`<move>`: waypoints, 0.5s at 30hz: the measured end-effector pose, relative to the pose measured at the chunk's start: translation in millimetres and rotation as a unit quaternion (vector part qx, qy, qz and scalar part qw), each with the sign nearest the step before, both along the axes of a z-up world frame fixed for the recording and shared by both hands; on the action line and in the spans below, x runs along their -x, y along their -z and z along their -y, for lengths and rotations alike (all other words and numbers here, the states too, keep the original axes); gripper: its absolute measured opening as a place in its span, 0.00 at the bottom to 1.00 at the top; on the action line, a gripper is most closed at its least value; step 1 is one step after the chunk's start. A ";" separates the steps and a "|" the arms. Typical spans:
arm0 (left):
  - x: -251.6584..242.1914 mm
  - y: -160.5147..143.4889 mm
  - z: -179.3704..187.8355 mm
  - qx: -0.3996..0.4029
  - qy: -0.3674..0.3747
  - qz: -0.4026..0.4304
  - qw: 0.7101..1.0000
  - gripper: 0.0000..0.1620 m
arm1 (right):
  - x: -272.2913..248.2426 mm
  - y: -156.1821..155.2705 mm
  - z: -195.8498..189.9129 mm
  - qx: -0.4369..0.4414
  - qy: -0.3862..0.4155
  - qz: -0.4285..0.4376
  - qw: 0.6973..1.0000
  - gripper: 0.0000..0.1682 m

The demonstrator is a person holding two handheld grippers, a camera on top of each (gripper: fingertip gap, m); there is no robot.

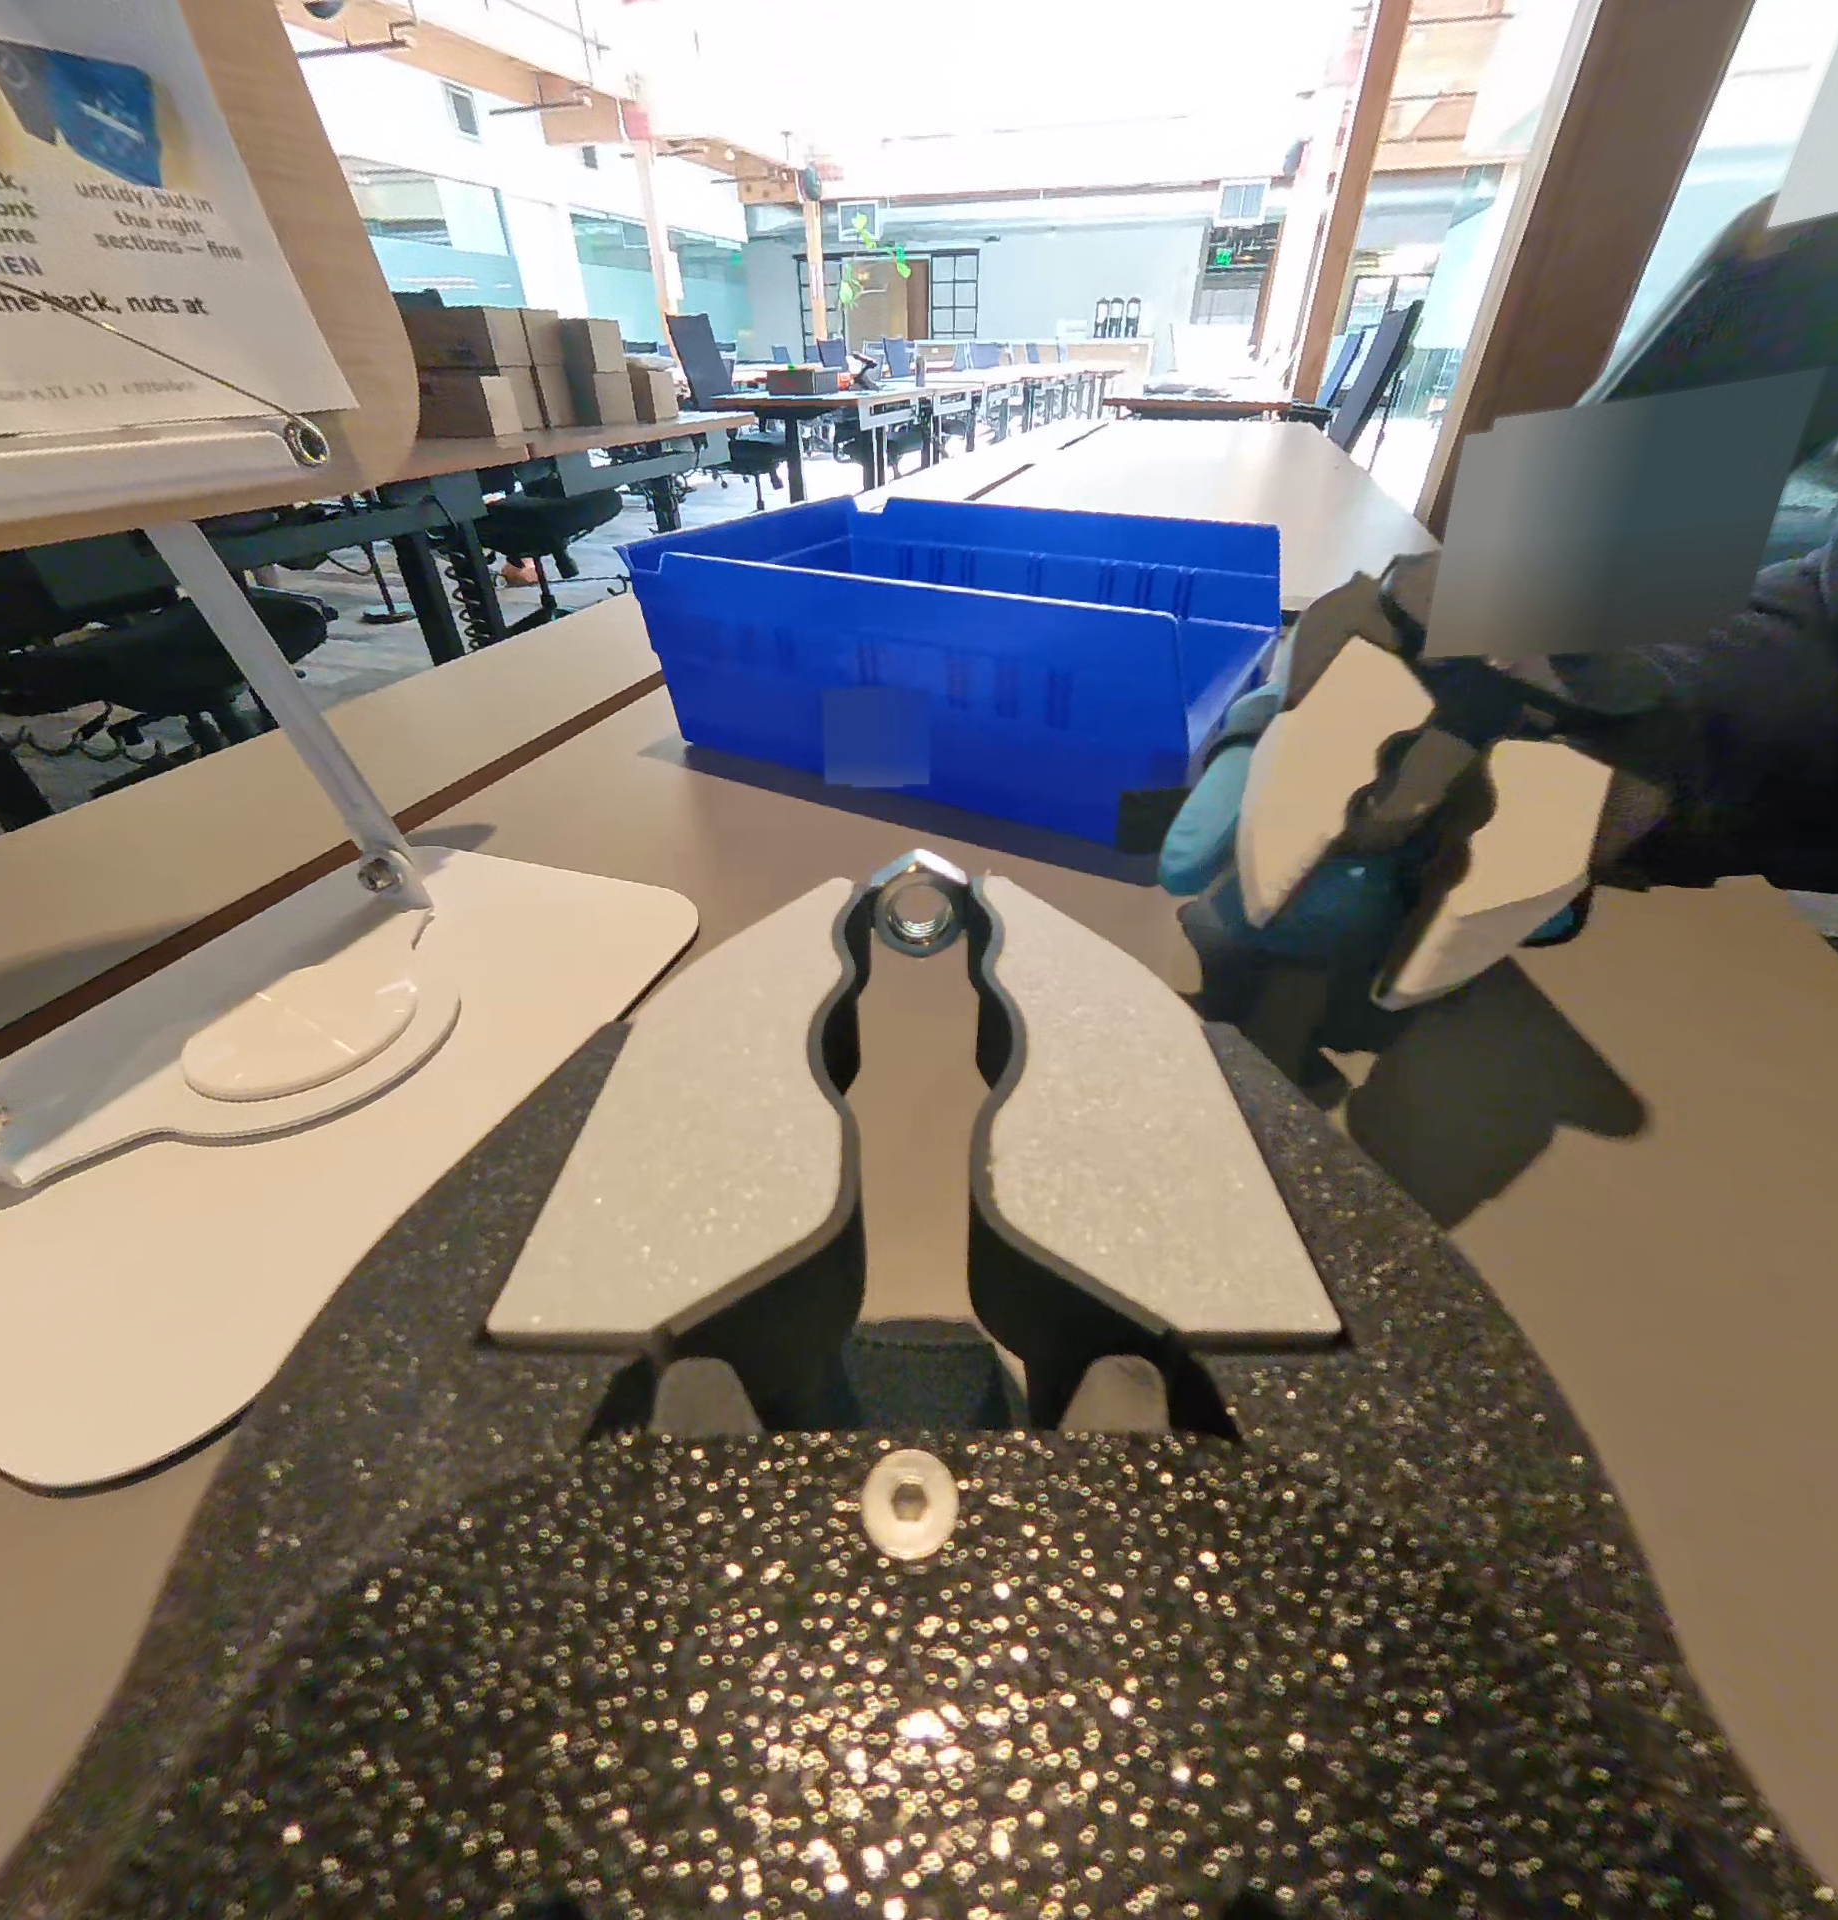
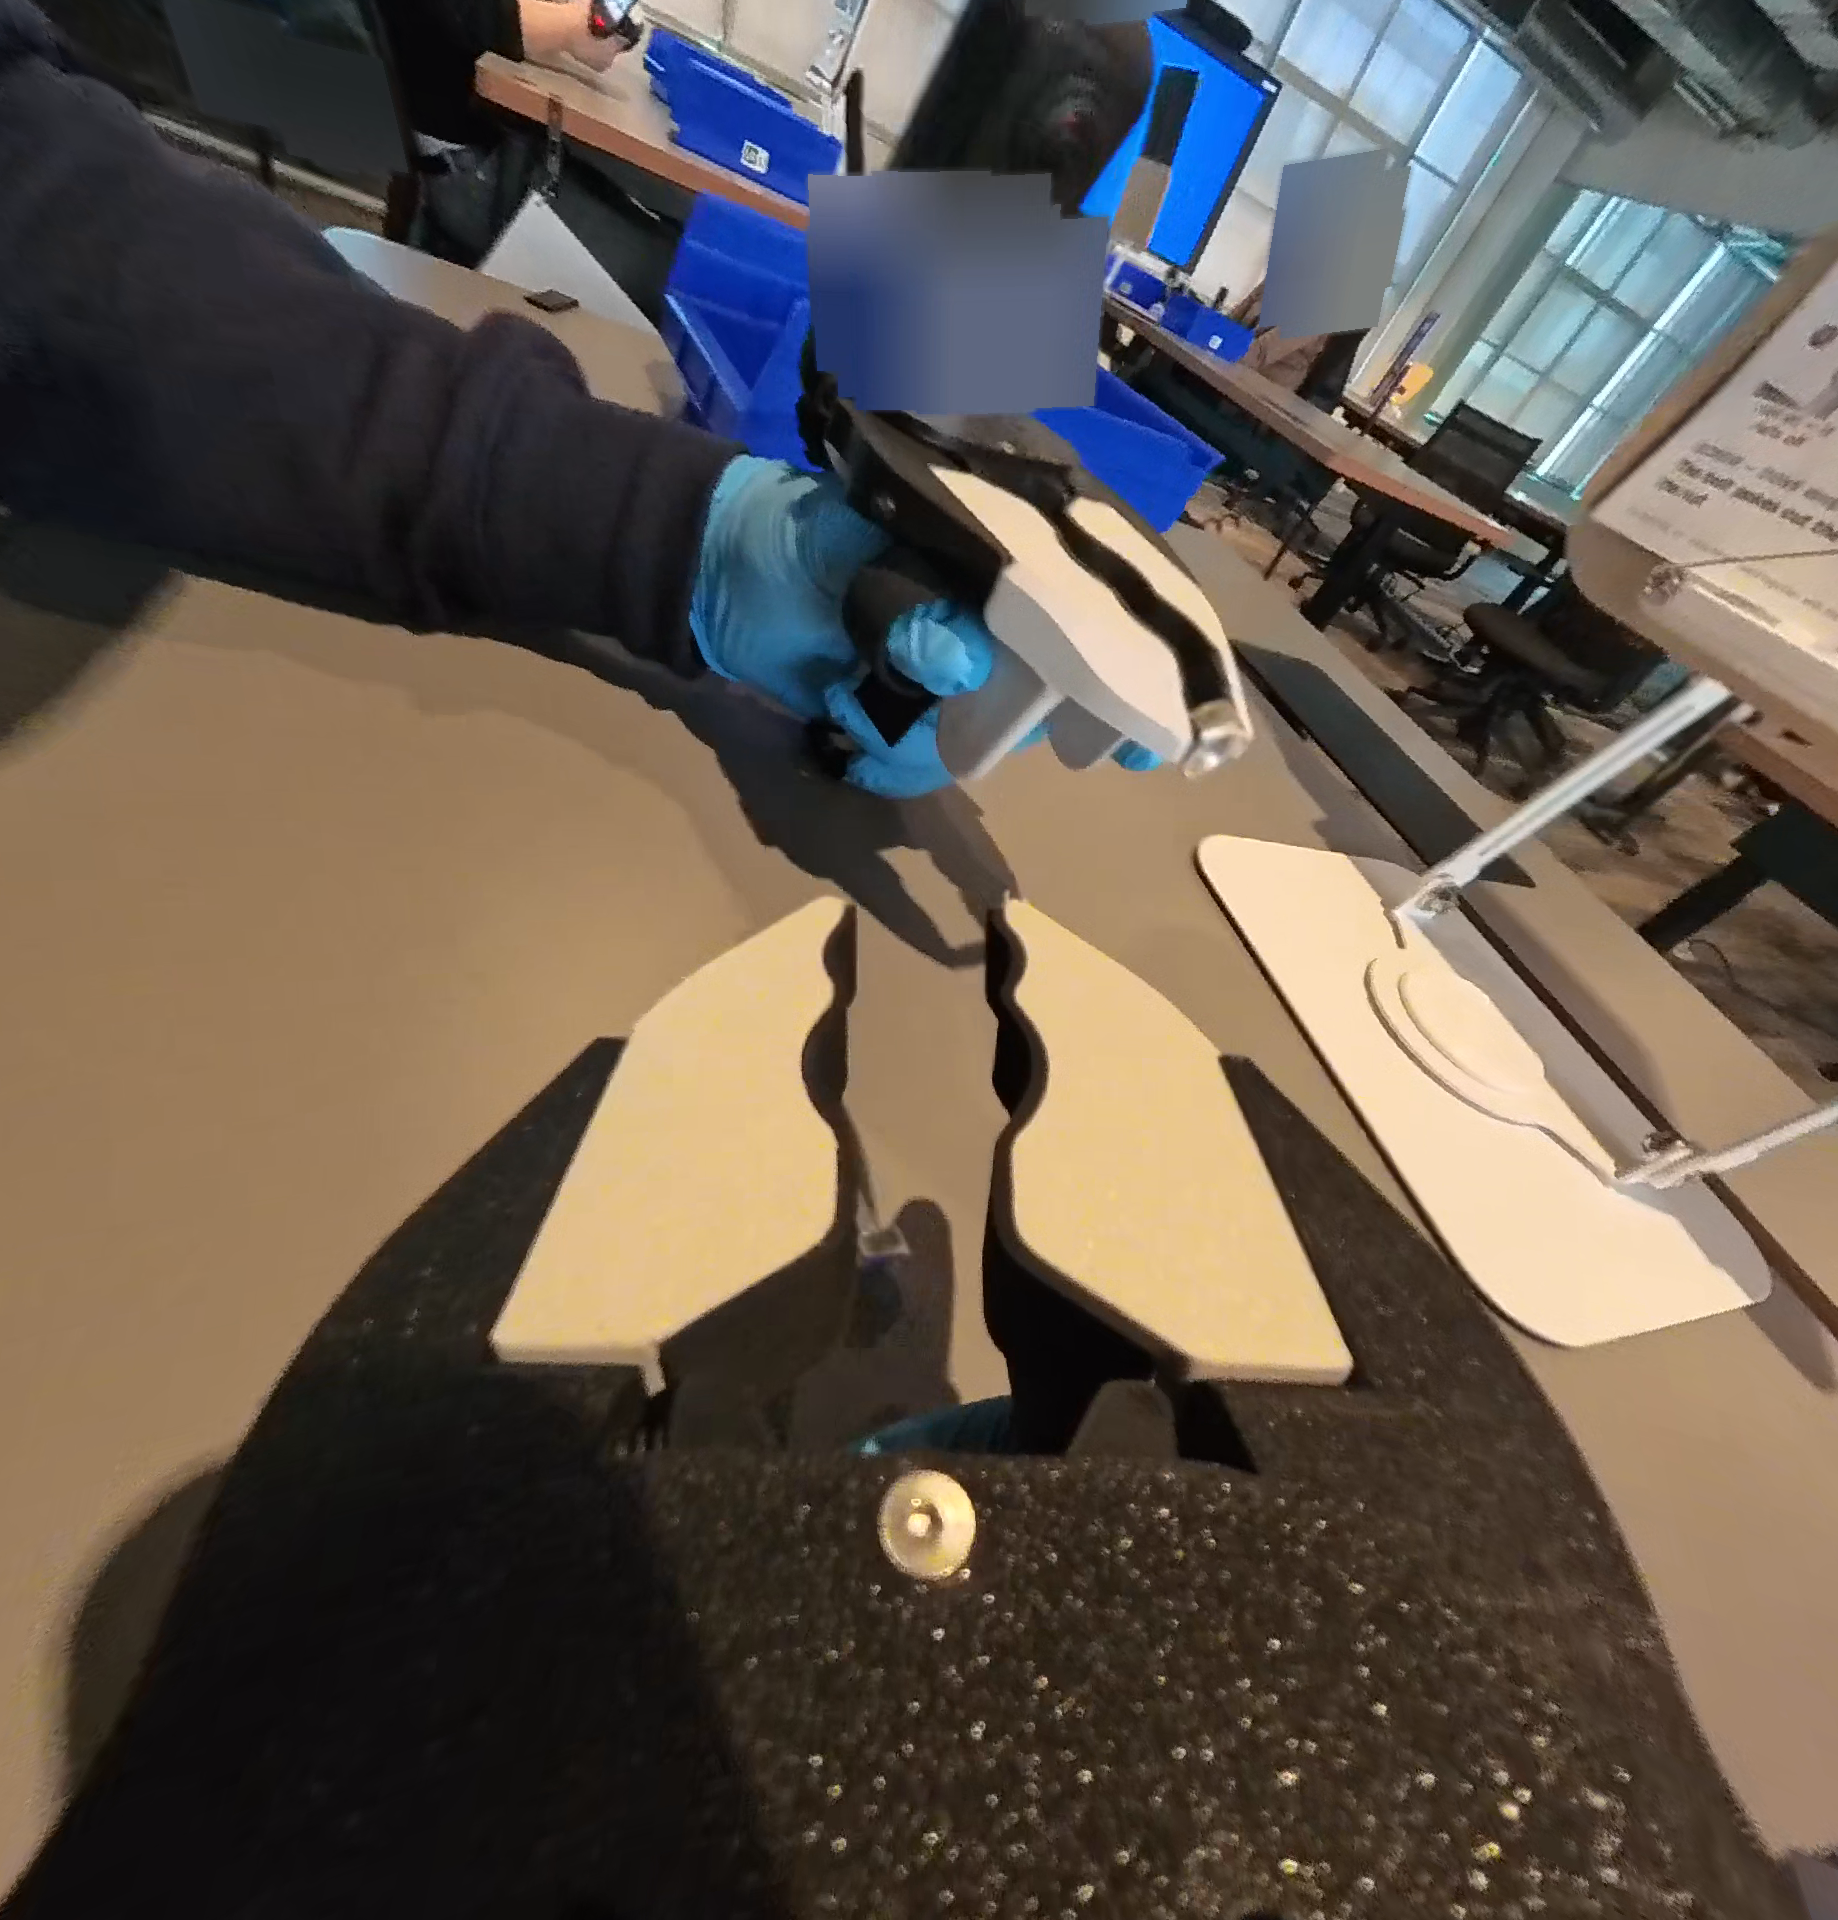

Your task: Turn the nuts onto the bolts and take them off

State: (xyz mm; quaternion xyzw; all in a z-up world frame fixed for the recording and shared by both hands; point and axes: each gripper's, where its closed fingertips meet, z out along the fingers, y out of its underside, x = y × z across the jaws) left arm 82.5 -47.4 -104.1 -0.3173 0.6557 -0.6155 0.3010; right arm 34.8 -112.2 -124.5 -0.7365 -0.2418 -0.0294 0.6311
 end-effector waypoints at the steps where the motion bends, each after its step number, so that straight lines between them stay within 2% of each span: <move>1: 0.0 -0.3 -0.2 0.002 0.000 0.000 1.000 0.10 | -5.7 1.4 -0.7 0.001 0.006 0.000 1.000 0.14; 6: 0.1 0.0 0.1 0.003 0.003 -0.001 1.000 0.10 | -25.9 -4.4 -0.7 -0.005 0.028 -0.027 0.999 0.13; 9: 1.5 0.5 1.3 -0.002 0.008 0.000 1.000 0.10 | -21.7 6.7 1.8 0.030 0.020 -0.006 0.999 0.13; 11: 3.2 2.7 2.0 -0.012 0.012 -0.002 1.000 0.10 | -20.9 20.6 6.3 0.075 0.015 0.012 0.997 0.18; 15: 6.6 5.4 4.1 -0.026 0.020 -0.006 0.999 0.10 | -27.6 36.0 20.3 0.141 0.021 -0.016 0.990 0.23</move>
